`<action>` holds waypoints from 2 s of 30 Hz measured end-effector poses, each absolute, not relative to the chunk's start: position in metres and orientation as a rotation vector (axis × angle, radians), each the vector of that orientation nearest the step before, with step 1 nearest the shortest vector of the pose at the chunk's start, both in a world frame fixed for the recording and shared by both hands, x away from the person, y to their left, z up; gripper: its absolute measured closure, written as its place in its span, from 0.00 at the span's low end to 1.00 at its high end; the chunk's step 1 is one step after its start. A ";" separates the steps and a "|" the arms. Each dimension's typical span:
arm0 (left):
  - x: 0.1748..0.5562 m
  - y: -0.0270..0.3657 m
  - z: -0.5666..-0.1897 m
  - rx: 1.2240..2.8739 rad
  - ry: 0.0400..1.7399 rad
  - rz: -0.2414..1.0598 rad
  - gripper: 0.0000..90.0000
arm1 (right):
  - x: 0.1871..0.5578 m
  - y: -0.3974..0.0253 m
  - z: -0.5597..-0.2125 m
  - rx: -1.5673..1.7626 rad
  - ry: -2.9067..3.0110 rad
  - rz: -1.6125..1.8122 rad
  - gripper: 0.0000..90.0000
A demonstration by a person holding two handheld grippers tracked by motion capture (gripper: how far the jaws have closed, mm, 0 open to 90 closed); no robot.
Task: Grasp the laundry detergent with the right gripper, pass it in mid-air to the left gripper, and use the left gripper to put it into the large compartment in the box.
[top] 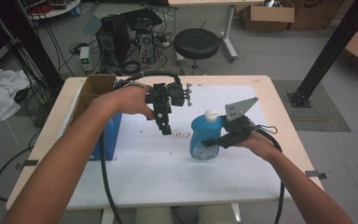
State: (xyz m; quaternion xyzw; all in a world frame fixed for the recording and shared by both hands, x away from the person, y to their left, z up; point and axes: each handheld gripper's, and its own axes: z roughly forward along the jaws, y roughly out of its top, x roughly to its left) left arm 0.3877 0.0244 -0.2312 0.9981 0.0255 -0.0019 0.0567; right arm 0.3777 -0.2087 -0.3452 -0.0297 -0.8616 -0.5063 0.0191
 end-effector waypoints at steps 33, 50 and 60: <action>0.380 0.011 -0.223 2.984 0.023 -0.060 0.23 | 0.380 -0.159 -0.355 -0.010 -2.698 -1.529 0.50; 0.382 0.006 -0.226 2.971 0.000 -0.051 0.23 | 0.383 -0.144 -0.356 -0.025 -2.696 -1.532 0.50; 0.383 0.005 -0.228 2.964 -0.003 -0.041 0.23 | 0.382 -0.137 -0.355 -0.024 -2.699 -1.535 0.50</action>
